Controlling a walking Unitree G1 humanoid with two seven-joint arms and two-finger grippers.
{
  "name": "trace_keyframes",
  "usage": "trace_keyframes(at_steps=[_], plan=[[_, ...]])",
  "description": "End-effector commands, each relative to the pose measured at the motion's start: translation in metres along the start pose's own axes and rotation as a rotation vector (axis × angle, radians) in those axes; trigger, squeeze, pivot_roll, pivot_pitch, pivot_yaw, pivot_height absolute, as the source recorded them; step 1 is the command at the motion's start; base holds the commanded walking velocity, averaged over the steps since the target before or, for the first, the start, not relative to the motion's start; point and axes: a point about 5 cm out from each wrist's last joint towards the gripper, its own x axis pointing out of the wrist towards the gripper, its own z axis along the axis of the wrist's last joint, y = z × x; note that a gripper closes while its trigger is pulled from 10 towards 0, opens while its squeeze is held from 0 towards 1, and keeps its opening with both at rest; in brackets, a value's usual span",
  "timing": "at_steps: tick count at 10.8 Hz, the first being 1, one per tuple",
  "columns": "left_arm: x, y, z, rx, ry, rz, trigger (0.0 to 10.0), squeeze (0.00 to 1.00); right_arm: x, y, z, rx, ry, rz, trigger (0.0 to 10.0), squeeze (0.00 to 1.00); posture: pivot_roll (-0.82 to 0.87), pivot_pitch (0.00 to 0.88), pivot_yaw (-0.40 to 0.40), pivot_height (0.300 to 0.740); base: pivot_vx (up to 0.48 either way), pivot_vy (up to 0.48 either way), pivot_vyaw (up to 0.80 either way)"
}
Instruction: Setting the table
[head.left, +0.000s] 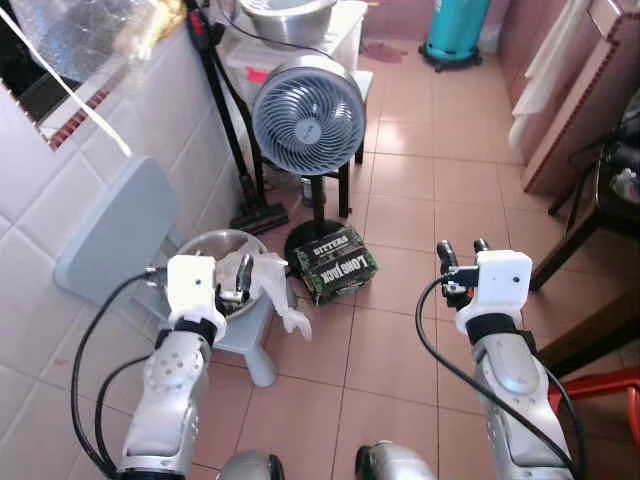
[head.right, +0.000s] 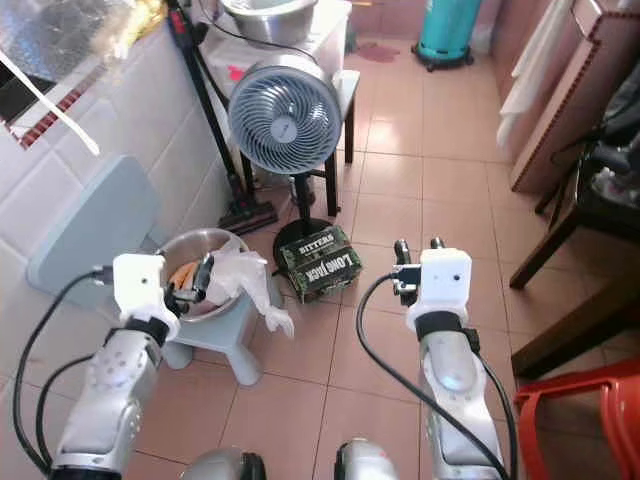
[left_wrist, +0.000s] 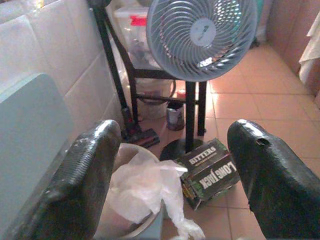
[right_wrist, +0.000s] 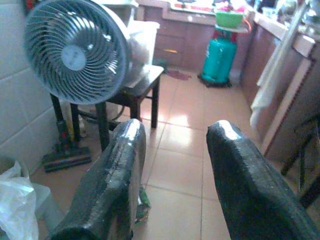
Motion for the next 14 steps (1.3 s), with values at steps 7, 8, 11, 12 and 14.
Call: trace_keyframes(at_steps=[7, 8, 11, 12, 14], plan=[[0.010, -0.014, -0.004, 0.000, -0.036, 0.035, 10.0, 0.00, 0.014, 0.002, 0.014, -0.139, -0.073, 0.166, 10.0, 0.00, -0.02, 0.033, -0.094, 0.740, 0.000, 0.000, 0.00], [0.010, -0.012, 0.000, 0.015, -0.048, 0.032, 10.0, 0.00, 0.016, 0.003, 0.018, -0.142, -0.088, 0.174, 10.0, 0.00, -0.03, 0.072, -0.067, 0.740, 0.000, 0.000, 0.00], [-0.007, -0.008, -0.008, 0.031, 0.009, -0.002, 10.0, 0.00, -0.001, 0.005, 0.004, -0.089, -0.024, 0.117, 10.0, 0.00, -0.03, 0.123, 0.001, 0.740, -0.216, 0.000, 0.00], [-0.009, -0.006, -0.007, 0.023, 0.012, 0.001, 10.0, 0.00, -0.008, 0.006, 0.001, -0.083, -0.013, 0.115, 10.0, 0.00, -0.03, 0.128, 0.008, 0.740, -0.345, 0.000, 0.00], [-0.009, -0.006, -0.005, 0.024, 0.021, -0.010, 10.0, 0.00, -0.012, 0.007, 0.000, -0.075, -0.003, 0.101, 10.0, 0.00, -0.04, 0.139, 0.021, 0.740, -0.343, 0.000, 0.00]])
